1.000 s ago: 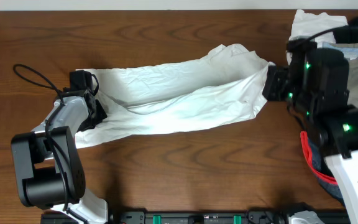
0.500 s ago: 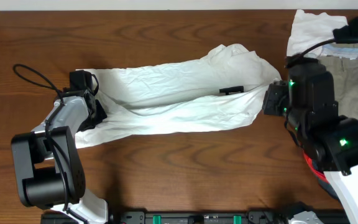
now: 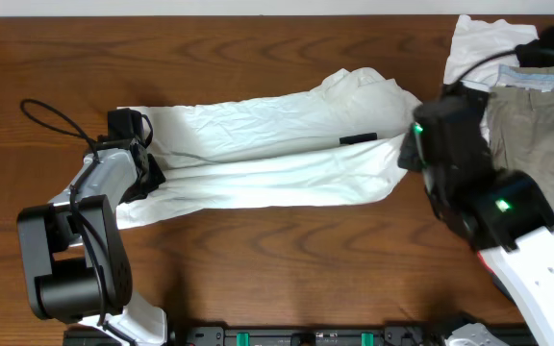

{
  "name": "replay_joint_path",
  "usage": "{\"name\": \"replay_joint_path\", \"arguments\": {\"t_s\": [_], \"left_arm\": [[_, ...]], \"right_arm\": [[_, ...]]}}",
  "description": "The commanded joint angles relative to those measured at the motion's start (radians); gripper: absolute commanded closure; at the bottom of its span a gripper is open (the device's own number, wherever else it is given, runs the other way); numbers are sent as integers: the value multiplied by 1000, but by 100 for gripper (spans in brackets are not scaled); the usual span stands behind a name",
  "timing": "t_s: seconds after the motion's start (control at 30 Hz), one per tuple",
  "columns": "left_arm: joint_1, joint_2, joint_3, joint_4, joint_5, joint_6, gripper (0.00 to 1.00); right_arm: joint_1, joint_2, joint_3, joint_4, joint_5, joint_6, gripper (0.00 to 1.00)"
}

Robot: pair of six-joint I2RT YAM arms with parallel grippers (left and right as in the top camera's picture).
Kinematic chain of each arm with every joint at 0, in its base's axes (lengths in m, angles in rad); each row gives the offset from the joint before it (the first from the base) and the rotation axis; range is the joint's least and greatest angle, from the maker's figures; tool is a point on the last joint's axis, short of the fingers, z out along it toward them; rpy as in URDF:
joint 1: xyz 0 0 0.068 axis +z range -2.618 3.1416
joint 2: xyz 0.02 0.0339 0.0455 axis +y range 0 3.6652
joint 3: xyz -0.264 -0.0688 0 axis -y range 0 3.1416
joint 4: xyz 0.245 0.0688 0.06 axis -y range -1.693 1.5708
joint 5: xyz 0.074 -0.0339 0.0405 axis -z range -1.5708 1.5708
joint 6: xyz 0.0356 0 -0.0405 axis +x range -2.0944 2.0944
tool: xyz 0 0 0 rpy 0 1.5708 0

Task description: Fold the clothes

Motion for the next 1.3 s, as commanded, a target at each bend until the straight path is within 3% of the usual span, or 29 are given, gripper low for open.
{"name": "replay_joint_path", "arguments": {"t_s": [0.0, 0.17, 0.23, 0.53, 0.7, 0.77, 0.97, 1.1, 1.27], "left_arm": [[2, 55, -37, -17, 37, 2, 76], [2, 55, -37, -13, 36, 2, 76], [2, 55, -37, -13, 36, 2, 76], [2, 55, -37, -14, 36, 2, 76], [2, 55, -37, -14, 37, 2, 76], [2, 55, -37, -13, 37, 2, 76], [2, 55, -37, -13, 37, 2, 76], [2, 55, -37, -13, 36, 2, 76], [2, 55, -37, -13, 37, 2, 76]], "right_arm": [[6, 39, 17, 19, -4, 0, 99], [6, 41, 18, 64, -359, -228, 99], [6, 37, 18, 4, -399, -235, 99], [5, -16, 18, -382, -153, -64, 99], [5, -52, 18, -529, -8, 120, 99], [5, -58, 18, -525, -20, 80, 95], [5, -58, 18, -524, -79, -6, 68], [5, -58, 18, -448, -59, -11, 64], [1, -21, 17, -246, -101, -142, 66]]}}
